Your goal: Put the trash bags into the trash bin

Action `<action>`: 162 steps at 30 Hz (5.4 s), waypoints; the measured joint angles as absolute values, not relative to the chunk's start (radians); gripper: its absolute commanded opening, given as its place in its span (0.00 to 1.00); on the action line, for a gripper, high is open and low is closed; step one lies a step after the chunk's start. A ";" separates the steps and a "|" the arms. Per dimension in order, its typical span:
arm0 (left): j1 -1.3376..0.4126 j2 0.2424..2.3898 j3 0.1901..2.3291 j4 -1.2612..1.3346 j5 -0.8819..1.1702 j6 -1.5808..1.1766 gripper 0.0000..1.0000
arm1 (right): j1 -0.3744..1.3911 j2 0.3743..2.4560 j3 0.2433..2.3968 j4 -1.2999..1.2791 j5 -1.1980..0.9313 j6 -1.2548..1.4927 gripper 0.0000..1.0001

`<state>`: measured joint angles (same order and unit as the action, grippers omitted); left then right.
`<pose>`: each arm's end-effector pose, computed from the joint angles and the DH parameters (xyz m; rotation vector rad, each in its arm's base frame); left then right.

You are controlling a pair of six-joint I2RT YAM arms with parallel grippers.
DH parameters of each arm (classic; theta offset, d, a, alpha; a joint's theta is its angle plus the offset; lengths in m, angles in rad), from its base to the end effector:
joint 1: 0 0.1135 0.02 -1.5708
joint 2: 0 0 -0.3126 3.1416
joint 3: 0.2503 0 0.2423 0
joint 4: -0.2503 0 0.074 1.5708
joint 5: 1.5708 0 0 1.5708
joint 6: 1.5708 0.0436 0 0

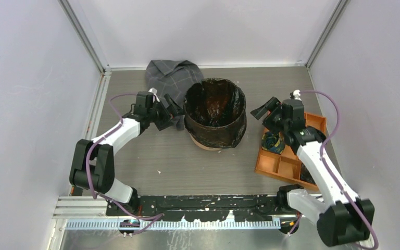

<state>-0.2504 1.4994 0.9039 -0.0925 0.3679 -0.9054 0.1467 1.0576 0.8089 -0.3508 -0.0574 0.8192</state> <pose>0.3006 -0.0931 0.2705 -0.5737 2.3461 -0.9960 0.2033 0.0326 0.3199 0.7054 2.1208 0.6046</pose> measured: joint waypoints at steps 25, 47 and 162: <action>-0.250 1.470 0.893 -0.088 0.369 -0.889 1.00 | 0.517 0.684 0.516 -0.372 -0.185 0.959 0.72; -0.250 1.469 0.893 -0.091 0.369 -0.882 1.00 | 0.564 0.935 0.350 -0.009 -0.074 1.051 0.77; -0.237 0.787 0.878 -0.601 0.315 -0.409 1.00 | 0.312 0.641 0.967 -0.792 0.177 0.652 1.00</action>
<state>-0.2375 0.7872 0.8776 -0.6014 0.3149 -0.4088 0.3119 0.6415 0.9668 -0.7918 0.1772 0.6518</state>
